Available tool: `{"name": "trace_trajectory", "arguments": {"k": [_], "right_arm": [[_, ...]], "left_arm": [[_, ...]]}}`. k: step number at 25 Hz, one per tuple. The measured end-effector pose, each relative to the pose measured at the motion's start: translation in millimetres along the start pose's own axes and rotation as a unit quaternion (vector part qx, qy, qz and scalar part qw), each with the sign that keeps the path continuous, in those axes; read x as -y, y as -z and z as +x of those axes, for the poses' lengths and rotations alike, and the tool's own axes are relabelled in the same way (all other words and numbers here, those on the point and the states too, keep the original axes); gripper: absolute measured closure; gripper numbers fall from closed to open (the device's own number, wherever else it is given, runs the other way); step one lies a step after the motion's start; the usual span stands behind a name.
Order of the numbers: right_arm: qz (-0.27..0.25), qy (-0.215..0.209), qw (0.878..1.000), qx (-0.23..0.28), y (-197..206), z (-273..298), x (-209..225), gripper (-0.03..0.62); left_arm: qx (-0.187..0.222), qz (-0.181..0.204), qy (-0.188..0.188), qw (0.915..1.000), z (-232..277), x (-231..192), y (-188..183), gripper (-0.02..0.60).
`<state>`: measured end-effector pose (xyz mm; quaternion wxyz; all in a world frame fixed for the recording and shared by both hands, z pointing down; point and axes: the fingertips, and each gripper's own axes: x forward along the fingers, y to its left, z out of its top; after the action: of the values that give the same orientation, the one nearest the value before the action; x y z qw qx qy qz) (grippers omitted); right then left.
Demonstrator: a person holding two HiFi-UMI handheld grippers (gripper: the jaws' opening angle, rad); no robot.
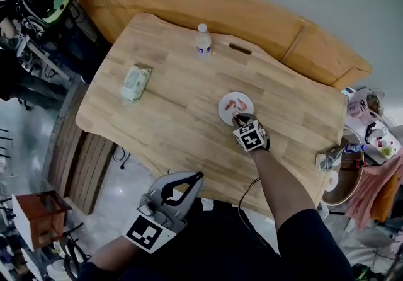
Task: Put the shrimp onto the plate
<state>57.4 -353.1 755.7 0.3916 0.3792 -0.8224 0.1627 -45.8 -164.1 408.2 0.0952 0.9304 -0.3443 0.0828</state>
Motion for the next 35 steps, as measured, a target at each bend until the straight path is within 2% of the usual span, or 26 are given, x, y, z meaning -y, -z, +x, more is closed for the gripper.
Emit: {"name": "trace_trajectory", "arguments": {"k": [7, 11, 17, 21, 26, 30, 35], "right_arm": [[-0.015, -0.008, 0.999, -0.03, 10, 24, 6, 0.536], [0.013, -0.01, 1.0, -0.025, 13, 31, 10, 0.534], [0.025, -0.008, 0.999, -0.023, 10, 32, 12, 0.522], [0.038, -0.001, 0.999, -0.011, 6, 23, 15, 0.484], [0.05, 0.003, 0.998, 0.03, -7, -18, 2, 0.484], [0.056, -0.007, 0.994, 0.095, -30, -79, -32, 0.484], [0.03, -0.017, 0.986, 0.161, -58, -157, -78, 0.487]], "left_arm": [[-0.001, -0.002, -0.009, 1.0, 3, -7, 3, 0.583], [-0.002, -0.011, -0.016, 0.9998, 0, -10, 5, 0.583], [-0.004, -0.013, -0.013, 0.9998, -2, -10, 6, 0.583], [-0.005, -0.01, -0.005, 0.9999, -3, -6, 5, 0.583], [0.007, -0.009, 0.008, 0.9999, -7, 0, 1, 0.583], [0.021, -0.008, 0.023, 0.9995, -12, 8, -3, 0.583], [0.034, -0.001, 0.044, 0.9985, -15, 18, -8, 0.583]]}}
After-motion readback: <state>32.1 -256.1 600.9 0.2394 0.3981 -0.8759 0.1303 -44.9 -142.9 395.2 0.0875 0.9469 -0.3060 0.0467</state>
